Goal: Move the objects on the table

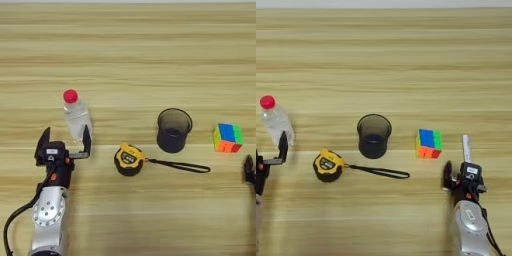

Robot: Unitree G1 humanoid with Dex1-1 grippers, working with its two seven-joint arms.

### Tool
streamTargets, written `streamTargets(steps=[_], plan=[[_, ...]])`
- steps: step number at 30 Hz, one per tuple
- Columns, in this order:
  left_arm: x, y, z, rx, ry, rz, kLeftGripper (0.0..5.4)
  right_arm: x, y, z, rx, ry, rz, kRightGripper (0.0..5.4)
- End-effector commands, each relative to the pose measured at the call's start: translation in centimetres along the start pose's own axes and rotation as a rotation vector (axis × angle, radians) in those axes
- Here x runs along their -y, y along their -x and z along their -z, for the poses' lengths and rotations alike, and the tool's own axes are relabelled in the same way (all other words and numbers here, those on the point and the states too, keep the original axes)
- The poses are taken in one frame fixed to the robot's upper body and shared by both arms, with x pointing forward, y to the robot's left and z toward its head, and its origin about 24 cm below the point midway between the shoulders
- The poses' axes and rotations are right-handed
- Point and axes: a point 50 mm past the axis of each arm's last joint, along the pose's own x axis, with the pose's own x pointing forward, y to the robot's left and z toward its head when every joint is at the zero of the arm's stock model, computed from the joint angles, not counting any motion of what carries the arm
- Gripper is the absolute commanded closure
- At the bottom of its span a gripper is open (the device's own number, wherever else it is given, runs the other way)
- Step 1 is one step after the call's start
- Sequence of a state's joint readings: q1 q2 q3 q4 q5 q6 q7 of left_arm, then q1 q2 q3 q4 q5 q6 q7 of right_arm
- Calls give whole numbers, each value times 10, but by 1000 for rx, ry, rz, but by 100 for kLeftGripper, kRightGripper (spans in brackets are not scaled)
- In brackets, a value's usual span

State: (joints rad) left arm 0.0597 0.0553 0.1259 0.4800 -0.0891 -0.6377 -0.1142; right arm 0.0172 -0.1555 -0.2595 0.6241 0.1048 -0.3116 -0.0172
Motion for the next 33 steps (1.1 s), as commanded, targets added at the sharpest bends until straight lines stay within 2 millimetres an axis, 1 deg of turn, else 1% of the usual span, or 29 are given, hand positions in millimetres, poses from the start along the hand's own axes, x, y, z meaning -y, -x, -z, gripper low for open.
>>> streamTargets(steps=[1, 4, 5, 10, 11, 14, 16, 20, 28, 31, 33], plan=[[-1, -1, -1, -2, 1, 2, 0, 5, 10, 21, -108, 19, 14, 251], [-1, 0, -1, -2, 0, 1, 0, 5, 10, 21, -107, 19, 14, 279], [-1, 0, -1, -1, 1, 1, 0, 5, 10, 21, -106, 19, 14, 297], [-1, 0, -2, -1, 0, 0, 0, 5, 10, 20, -103, 22, 13, 347], [-1, 0, -2, -1, 0, 0, 0, 4, 10, 20, -103, 22, 12, 364], [-1, 0, -1, -2, 0, 0, 0, 4, 9, 20, -101, 22, 10, 390], [-1, 0, -1, -1, 1, -1, 0, 4, 9, 20, -100, 22, 9, 426], [-1, 0, -2, -1, 1, -1, 0, 4, 9, 20, -98, 21, 6, 459], [-1, 0, -2, -1, 1, -1, 0, 2, 9, 18, -79, 25, 2, 461], [-1, 0, -1, -1, 1, -2, 0, 1, 8, 13, -44, 30, -4, 461], [-1, 0, -1, -1, 1, -2, 0, -2, 8, 6, 5, 44, -15, 461]])
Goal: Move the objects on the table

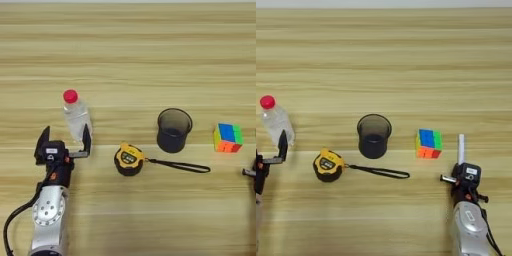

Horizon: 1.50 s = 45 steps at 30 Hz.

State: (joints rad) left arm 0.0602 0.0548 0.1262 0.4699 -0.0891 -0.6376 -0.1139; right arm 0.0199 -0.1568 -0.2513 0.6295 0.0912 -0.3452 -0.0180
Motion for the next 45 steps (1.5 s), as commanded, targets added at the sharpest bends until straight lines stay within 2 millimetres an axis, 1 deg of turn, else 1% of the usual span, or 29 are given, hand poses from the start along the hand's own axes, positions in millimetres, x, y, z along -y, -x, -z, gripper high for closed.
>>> streamTargets(steps=[1, 7, 16, 23, 28, 31, 38, 45], plan=[[-1, 1, 1, -11, 1, -2, 0, -1, 7, 4, -3, 31, -10, 461], [-1, 0, 1, -11, 1, -2, 0, -6, 6, -13, 75, 38, -34, 462], [0, -1, 1, -12, 1, -1, 0, -17, 12, -52, 232, 46, -68, 462], [1, -1, 1, -12, 2, -1, 0, -22, 16, -67, 273, 42, -86, 462], [0, -1, 1, -13, 2, 0, 0, -37, 23, -81, 322, 26, -160, 462], [0, -1, 1, -13, 3, 1, 0, -47, 26, -82, 318, 16, -208, 462], [1, -1, 1, -12, 3, 0, 0, -66, 31, -74, 278, 10, -297, 462], [1, 0, 0, -11, 3, -1, 0, -83, 37, -57, 197, -7, -376, 462]])
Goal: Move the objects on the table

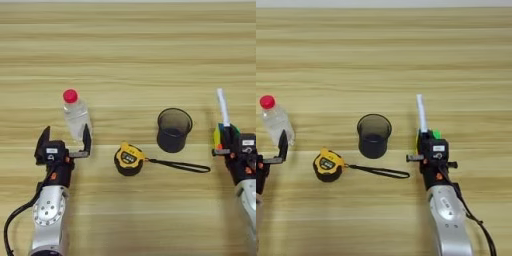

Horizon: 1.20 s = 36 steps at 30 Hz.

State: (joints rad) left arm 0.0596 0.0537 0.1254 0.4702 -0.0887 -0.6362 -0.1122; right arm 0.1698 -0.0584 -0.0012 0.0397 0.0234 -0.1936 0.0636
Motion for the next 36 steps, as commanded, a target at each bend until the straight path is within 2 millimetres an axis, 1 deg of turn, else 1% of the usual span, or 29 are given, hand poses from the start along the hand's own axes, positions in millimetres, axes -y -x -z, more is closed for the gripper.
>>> streamTargets(steps=[1, 6, 16, 20, 26, 31, 32, 33, 36], plan=[[0, 0, 0, -10, 2, 0, 0, -9, 4, 13, -71, -23, -34, 462], [0, 0, 0, -10, 1, -1, 0, -18, 7, 24, -121, -39, -65, 462], [0, 1, 0, -9, 1, -1, 0, -24, 9, 37, -178, -34, -85, 462], [0, 1, 0, -9, 1, -2, 0, -23, 9, 45, -215, -22, -75, 462], [0, 1, 0, -9, 2, -2, 0, -25, 10, 51, -234, -6, -84, 462], [0, 1, 0, -9, 2, -3, 0, -25, 9, 51, -233, 5, -87, 462], [0, 1, 0, -9, 2, -3, 0, -25, 9, 51, -231, 8, -88, 426], [0, 1, 0, -9, 2, -3, 0, -25, 9, 51, -229, 9, -88, 424], [0, 1, 0, -9, 2, -3, 0, -25, 9, 50, -222, 8, -91, 397]])
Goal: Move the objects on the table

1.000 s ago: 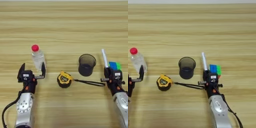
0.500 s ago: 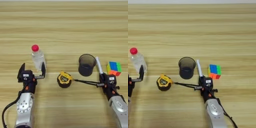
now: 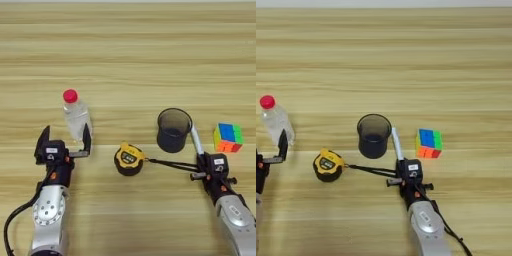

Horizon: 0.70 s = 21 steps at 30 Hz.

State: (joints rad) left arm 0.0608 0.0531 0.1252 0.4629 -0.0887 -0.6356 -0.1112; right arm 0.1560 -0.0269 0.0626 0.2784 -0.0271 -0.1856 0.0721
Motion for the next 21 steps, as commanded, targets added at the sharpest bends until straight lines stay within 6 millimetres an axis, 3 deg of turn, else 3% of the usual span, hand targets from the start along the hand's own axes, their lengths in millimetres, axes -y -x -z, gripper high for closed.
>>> streamTargets(steps=[1, 21], plan=[[0, 1, 1, -15, 1, -3, 0, -1, -2, -2, 17, 9, -7, 378], [-2, 1, 1, -15, 2, -8, 0, 8, 0, -18, 116, 26, 51, 173]])
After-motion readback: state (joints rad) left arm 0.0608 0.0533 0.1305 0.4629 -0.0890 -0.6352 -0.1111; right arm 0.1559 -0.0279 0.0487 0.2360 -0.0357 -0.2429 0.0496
